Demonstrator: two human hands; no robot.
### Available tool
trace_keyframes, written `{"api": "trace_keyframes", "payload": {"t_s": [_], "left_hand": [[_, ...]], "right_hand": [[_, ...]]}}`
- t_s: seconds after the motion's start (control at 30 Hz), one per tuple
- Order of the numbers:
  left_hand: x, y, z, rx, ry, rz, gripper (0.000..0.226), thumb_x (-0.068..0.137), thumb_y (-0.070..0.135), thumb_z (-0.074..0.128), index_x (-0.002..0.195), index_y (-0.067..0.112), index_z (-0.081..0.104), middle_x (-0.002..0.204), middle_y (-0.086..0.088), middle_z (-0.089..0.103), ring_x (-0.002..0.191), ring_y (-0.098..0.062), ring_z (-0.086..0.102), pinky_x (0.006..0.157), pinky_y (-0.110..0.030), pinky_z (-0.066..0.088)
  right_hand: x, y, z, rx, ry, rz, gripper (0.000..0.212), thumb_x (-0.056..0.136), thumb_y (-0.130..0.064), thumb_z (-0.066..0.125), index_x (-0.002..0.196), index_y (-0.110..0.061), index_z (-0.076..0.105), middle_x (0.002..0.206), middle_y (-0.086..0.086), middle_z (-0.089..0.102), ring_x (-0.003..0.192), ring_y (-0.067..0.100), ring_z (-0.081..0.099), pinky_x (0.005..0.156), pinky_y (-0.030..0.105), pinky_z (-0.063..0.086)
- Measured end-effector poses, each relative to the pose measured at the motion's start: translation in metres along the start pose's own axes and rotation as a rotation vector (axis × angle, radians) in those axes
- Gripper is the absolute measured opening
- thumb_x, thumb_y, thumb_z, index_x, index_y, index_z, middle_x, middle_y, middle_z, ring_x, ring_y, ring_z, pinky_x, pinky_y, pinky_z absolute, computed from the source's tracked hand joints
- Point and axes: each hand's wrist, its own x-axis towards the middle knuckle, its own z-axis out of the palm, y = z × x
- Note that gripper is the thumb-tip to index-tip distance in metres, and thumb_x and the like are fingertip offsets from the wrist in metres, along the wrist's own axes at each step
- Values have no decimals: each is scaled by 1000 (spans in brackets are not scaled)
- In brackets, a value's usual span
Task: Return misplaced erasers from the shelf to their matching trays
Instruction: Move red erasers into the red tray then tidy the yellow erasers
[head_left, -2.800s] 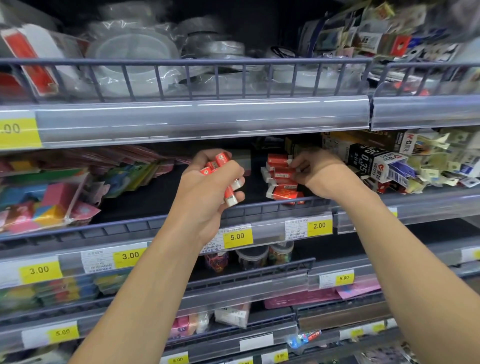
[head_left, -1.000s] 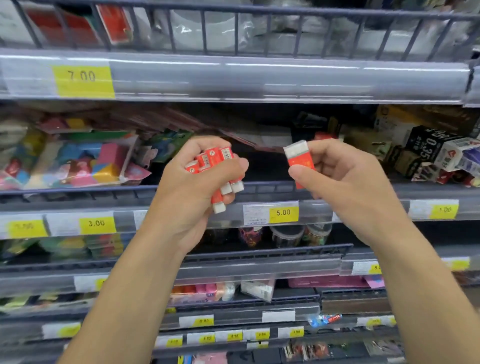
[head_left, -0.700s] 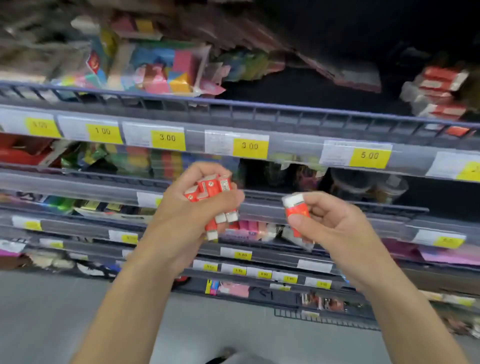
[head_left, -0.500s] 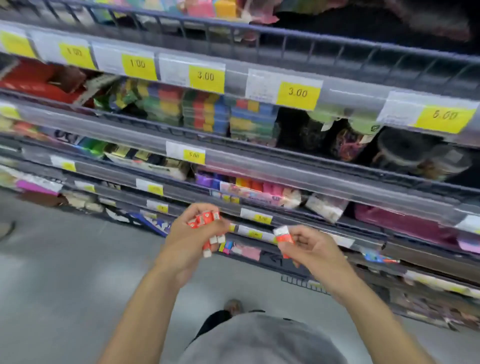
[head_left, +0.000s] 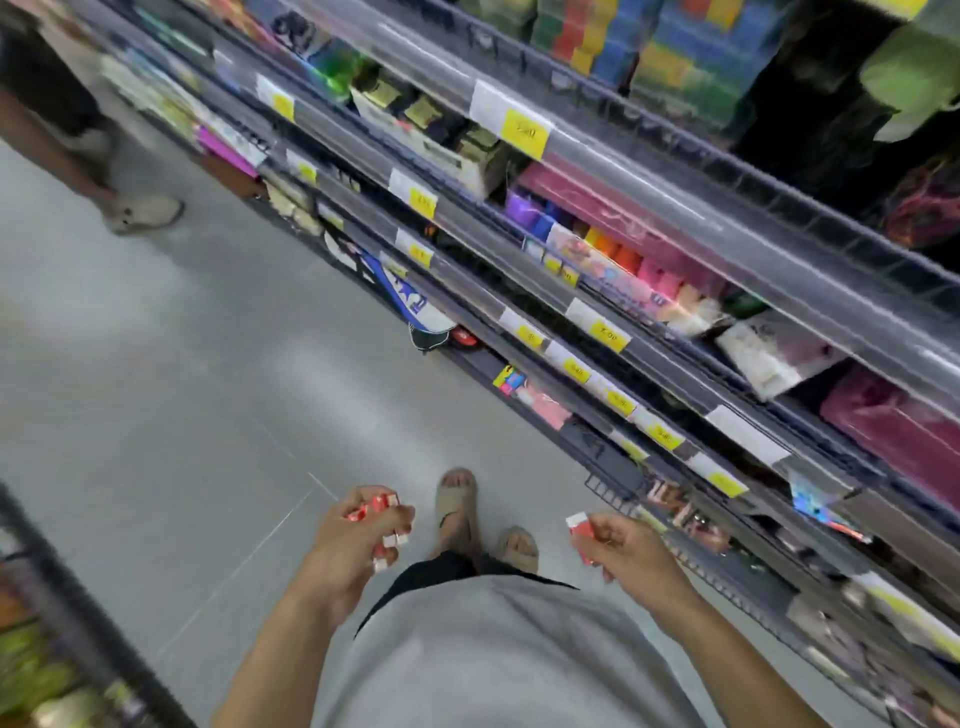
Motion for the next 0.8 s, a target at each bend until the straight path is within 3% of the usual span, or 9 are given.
{"api": "trace_keyframes", "payload": {"t_s": [0.27,0.47,0.8], "left_hand": [[-29,-23,-81,-222,156,28,56,56,22,90,106,11,67,81,-11,67,76,-25,57,57,-30,45],[-16,-12,-153,-353,246,64,60,51,25,91,105,9,70,82,-11,68,74,-25,60,53,-27,47],[46,95,-259,-396,177,117,50,60,15,86,104,10,64,78,-13,67,63,-20,58,48,-25,46]], "right_hand": [[43,-91,82,-122,-207,-194,9,90,-19,73,99,-15,74,72,-7,69,66,8,60,58,29,44],[66,-174,168,-173,-308,-342,12,90,-18,73,102,-22,73,73,-9,70,65,4,60,58,27,45],[101,-229,247,-205,-229,-260,11,90,-15,73,100,-19,75,73,-6,69,66,8,59,59,29,45]]}}
